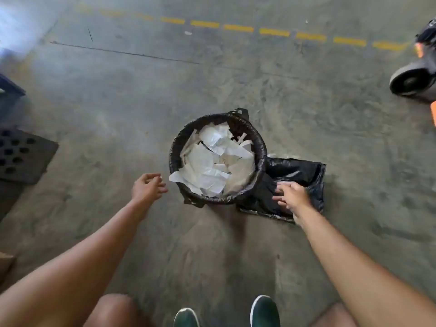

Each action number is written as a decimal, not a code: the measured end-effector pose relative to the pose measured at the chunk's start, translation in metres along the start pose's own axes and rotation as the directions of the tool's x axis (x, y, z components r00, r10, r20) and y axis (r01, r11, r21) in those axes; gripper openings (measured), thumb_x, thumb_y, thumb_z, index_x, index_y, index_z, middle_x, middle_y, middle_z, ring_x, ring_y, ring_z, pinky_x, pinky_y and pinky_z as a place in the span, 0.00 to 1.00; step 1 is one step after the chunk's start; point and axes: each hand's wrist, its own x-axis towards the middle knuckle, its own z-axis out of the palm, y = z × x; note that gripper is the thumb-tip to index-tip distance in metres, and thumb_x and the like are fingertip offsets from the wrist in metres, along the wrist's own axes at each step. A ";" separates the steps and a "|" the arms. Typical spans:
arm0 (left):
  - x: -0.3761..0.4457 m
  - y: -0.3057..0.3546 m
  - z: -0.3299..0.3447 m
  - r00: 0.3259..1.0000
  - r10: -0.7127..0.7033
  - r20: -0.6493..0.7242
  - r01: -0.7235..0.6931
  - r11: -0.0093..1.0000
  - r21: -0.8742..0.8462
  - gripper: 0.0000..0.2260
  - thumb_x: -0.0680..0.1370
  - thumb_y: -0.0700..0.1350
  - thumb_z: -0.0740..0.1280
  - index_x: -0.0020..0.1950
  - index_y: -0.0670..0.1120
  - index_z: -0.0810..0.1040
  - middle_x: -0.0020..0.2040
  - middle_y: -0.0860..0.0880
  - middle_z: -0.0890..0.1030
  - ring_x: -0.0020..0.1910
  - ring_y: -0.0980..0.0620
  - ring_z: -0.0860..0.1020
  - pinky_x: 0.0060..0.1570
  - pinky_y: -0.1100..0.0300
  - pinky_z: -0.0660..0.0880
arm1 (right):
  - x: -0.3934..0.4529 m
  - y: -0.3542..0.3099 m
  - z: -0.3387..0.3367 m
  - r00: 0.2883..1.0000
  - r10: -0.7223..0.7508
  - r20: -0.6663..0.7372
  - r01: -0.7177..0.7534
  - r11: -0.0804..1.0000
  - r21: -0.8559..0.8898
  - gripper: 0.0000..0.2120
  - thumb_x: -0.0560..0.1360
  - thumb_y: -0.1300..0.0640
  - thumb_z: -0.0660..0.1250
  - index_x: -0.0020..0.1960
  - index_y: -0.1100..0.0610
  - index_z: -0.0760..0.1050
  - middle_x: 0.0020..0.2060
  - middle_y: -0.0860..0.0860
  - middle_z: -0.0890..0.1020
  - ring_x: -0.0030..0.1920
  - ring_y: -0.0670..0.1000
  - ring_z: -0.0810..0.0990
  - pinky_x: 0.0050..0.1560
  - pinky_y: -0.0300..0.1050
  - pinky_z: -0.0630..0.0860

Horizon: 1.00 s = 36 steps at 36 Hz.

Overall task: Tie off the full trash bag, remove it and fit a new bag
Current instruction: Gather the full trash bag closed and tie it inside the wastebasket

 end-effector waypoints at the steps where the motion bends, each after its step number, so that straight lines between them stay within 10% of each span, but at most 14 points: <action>1: 0.013 -0.004 0.008 1.000 -0.009 -0.003 0.009 1.000 -0.026 0.12 0.83 0.41 0.61 0.65 0.41 0.77 0.48 0.44 0.82 0.36 0.51 0.80 0.26 0.67 0.75 | 0.012 0.004 0.009 1.000 0.021 -0.001 -0.021 1.000 -0.002 0.06 0.79 0.60 0.63 0.45 0.51 0.75 0.43 0.52 0.80 0.37 0.52 0.81 0.34 0.42 0.72; 7: 0.084 -0.012 0.055 0.980 -0.141 0.138 0.154 0.984 -0.088 0.10 0.82 0.50 0.60 0.57 0.49 0.79 0.54 0.49 0.81 0.46 0.51 0.78 0.51 0.50 0.80 | 0.094 0.026 0.050 0.975 0.120 0.189 -0.162 0.961 0.223 0.17 0.80 0.50 0.59 0.37 0.55 0.79 0.28 0.53 0.84 0.27 0.52 0.82 0.32 0.45 0.80; 12: 0.125 -0.018 0.055 0.887 -0.127 0.444 0.202 0.972 -0.124 0.13 0.77 0.55 0.65 0.51 0.47 0.81 0.45 0.46 0.83 0.43 0.45 0.82 0.42 0.51 0.80 | 0.125 0.019 0.057 0.978 0.065 0.199 -0.115 0.961 0.252 0.19 0.79 0.45 0.62 0.36 0.55 0.79 0.31 0.54 0.82 0.31 0.55 0.81 0.33 0.44 0.78; 17: 0.142 -0.019 0.045 0.896 -0.094 0.433 0.145 0.986 -0.086 0.10 0.80 0.42 0.64 0.60 0.41 0.78 0.53 0.41 0.81 0.48 0.45 0.80 0.40 0.55 0.84 | 0.130 0.017 0.046 0.980 0.063 0.190 -0.105 0.969 0.223 0.14 0.78 0.57 0.66 0.34 0.58 0.77 0.24 0.53 0.79 0.25 0.52 0.77 0.27 0.41 0.76; 21: 0.136 -0.008 0.048 0.941 -0.060 0.332 0.091 0.993 -0.078 0.09 0.80 0.43 0.63 0.51 0.39 0.80 0.51 0.40 0.81 0.44 0.48 0.77 0.44 0.56 0.78 | 0.129 0.014 0.039 0.981 0.011 0.193 -0.051 0.977 0.207 0.09 0.72 0.62 0.70 0.51 0.63 0.81 0.36 0.58 0.83 0.33 0.56 0.81 0.39 0.47 0.80; 27: 0.119 0.032 0.046 0.988 0.000 0.153 0.063 0.911 -0.408 0.09 0.82 0.42 0.58 0.42 0.45 0.72 0.39 0.47 0.73 0.37 0.51 0.72 0.38 0.58 0.73 | 0.110 -0.025 0.016 0.993 -0.026 0.112 -0.024 0.906 0.422 0.10 0.76 0.62 0.63 0.37 0.55 0.70 0.23 0.50 0.72 0.23 0.50 0.71 0.23 0.37 0.73; 32: 0.118 0.045 0.034 0.988 0.041 0.147 -0.018 0.988 -0.154 0.06 0.78 0.45 0.62 0.42 0.48 0.76 0.39 0.48 0.74 0.36 0.51 0.73 0.38 0.58 0.73 | 0.087 -0.057 0.010 0.978 -0.146 0.149 0.071 0.904 0.421 0.11 0.76 0.60 0.66 0.37 0.53 0.69 0.23 0.49 0.67 0.25 0.49 0.68 0.22 0.34 0.68; 36: 0.124 0.057 0.032 0.978 0.077 0.194 -0.100 0.989 0.110 0.16 0.71 0.61 0.72 0.46 0.49 0.81 0.39 0.49 0.80 0.37 0.50 0.78 0.38 0.60 0.75 | 0.098 -0.066 0.022 0.960 -0.276 0.056 0.275 0.961 0.020 0.14 0.72 0.55 0.75 0.39 0.52 0.69 0.28 0.51 0.66 0.19 0.46 0.62 0.19 0.33 0.58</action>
